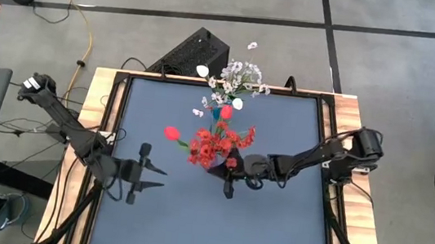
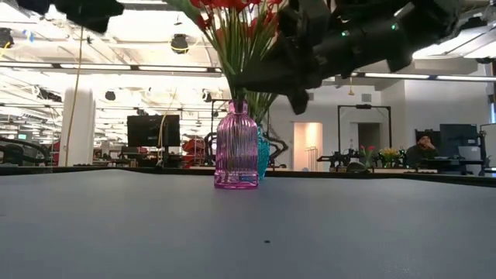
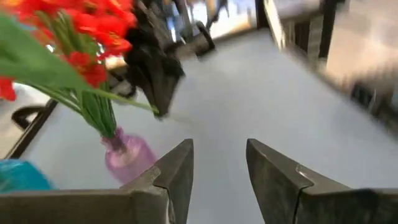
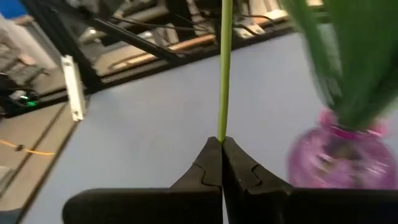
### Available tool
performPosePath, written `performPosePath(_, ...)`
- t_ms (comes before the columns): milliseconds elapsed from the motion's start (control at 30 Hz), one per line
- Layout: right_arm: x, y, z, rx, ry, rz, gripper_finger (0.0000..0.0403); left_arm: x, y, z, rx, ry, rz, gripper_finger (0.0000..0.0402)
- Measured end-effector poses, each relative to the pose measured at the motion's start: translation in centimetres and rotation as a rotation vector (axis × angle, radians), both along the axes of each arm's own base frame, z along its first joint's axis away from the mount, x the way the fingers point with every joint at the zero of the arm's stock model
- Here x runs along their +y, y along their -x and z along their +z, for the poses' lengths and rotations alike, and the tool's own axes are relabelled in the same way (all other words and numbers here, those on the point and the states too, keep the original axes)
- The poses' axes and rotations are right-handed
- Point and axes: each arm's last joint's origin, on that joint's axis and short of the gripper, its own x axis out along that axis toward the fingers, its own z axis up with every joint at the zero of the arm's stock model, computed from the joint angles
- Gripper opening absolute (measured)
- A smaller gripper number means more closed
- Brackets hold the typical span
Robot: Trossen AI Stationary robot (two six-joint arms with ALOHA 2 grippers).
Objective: Sort flowers into vase by color
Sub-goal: Put the red tulip into the purple vase
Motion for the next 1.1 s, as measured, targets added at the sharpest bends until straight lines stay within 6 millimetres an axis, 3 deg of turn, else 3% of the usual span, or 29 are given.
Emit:
performPosePath(167, 0.4, -1.7, -0.6, -0.068, 0.002, 0.065, 0.0019, 1.5, 1.0, -4.1, -0.282, 0.227, 0.024, 0.0128)
performPosePath(300, 1.3, -3.0, -0.3, -0.091, 0.054, 0.109, 0.0019, 2.6, 1.6, -5.9, -0.400, 0.380, 0.062, 0.0129)
performPosePath(400, 1.8, -3.6, 0.3, -0.113, 0.080, 0.127, 0.0019, 2.6, 1.0, -6.3, -0.401, 0.371, 0.059, 0.0129)
performPosePath(767, 1.8, -3.8, 0.6, -0.117, 0.093, 0.080, 0.0019, 1.9, -3.9, -5.2, -0.378, 0.107, 0.048, 0.0130)
performPosePath(1100, 2.1, -3.8, 0.7, -0.124, 0.121, 0.094, 0.0019, 3.0, -5.3, -5.8, -0.339, 0.193, 0.055, 0.0130)
